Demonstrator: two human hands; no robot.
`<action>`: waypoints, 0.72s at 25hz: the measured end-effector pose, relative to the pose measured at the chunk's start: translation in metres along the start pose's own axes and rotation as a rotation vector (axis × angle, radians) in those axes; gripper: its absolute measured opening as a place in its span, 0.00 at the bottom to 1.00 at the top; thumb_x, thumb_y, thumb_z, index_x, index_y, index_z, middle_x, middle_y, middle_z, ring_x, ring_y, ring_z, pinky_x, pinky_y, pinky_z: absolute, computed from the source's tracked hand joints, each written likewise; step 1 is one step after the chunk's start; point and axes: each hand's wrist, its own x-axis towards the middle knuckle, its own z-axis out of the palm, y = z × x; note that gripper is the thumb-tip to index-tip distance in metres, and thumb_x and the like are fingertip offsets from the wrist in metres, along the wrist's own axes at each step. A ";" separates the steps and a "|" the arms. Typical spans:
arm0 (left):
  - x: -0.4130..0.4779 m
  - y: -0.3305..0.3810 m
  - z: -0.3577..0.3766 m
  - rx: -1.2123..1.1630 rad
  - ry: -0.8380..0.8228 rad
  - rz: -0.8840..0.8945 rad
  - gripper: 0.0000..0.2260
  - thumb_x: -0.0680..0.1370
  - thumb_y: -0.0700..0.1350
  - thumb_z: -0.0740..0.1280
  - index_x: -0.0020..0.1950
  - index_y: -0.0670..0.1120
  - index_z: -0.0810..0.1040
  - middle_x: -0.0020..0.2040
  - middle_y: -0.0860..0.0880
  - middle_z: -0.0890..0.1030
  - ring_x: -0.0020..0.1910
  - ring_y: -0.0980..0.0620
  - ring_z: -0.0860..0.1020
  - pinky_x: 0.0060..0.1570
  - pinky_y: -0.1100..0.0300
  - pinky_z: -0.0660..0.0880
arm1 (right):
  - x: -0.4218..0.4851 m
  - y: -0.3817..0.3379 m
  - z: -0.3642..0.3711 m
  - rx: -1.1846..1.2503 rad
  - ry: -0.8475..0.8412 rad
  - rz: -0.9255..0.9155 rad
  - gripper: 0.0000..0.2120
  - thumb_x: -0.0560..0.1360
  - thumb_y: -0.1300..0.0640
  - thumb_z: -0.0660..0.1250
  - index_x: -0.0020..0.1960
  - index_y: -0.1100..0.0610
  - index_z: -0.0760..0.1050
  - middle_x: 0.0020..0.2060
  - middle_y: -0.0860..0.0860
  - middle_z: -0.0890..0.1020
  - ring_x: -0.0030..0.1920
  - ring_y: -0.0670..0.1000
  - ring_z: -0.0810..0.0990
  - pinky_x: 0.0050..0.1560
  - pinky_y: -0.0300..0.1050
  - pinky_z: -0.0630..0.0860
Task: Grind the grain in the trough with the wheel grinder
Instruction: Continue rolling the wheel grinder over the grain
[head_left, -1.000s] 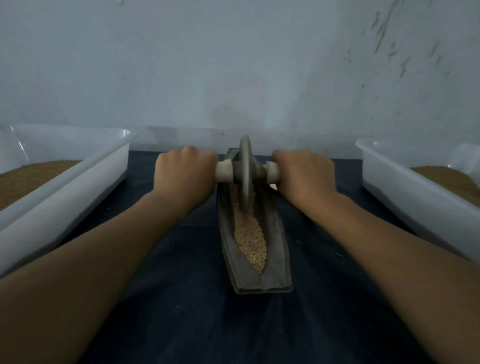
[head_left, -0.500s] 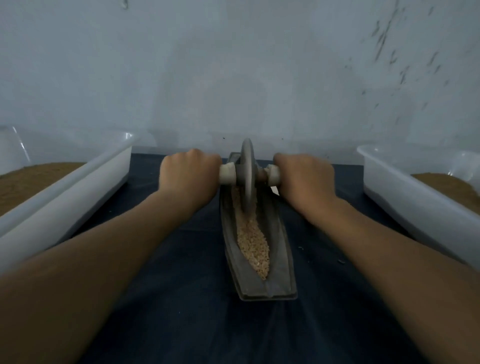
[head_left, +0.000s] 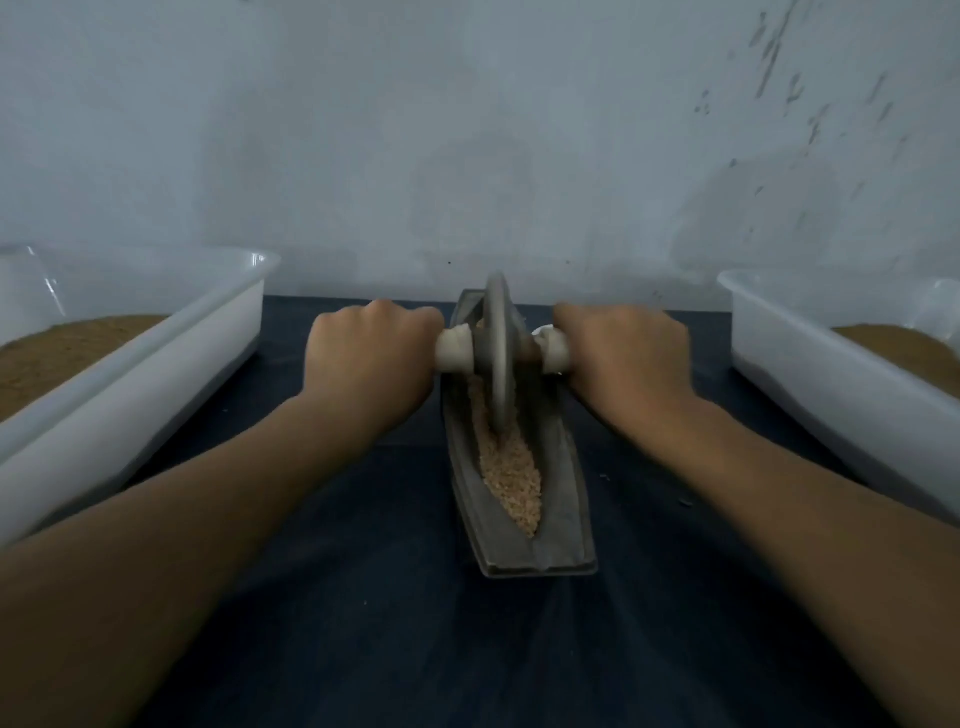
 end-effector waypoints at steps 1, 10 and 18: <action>0.013 0.002 0.004 -0.020 -0.046 -0.045 0.01 0.75 0.45 0.66 0.44 0.52 0.75 0.36 0.49 0.75 0.32 0.45 0.74 0.30 0.57 0.62 | 0.015 -0.006 0.002 0.004 -0.044 0.039 0.07 0.73 0.56 0.70 0.50 0.50 0.75 0.39 0.50 0.81 0.38 0.58 0.77 0.31 0.44 0.56; -0.025 -0.007 -0.021 0.053 0.159 0.191 0.19 0.60 0.45 0.74 0.35 0.53 0.63 0.27 0.55 0.53 0.24 0.54 0.47 0.28 0.66 0.48 | -0.044 0.014 -0.015 0.117 0.075 -0.132 0.23 0.61 0.57 0.74 0.38 0.46 0.59 0.27 0.43 0.56 0.27 0.52 0.62 0.29 0.36 0.48; 0.030 0.006 0.000 -0.011 -0.081 -0.014 0.04 0.77 0.44 0.65 0.51 0.50 0.77 0.42 0.46 0.77 0.42 0.41 0.79 0.35 0.54 0.67 | 0.031 -0.007 0.014 0.072 -0.138 0.067 0.08 0.75 0.57 0.67 0.53 0.50 0.75 0.45 0.54 0.82 0.45 0.60 0.81 0.35 0.48 0.65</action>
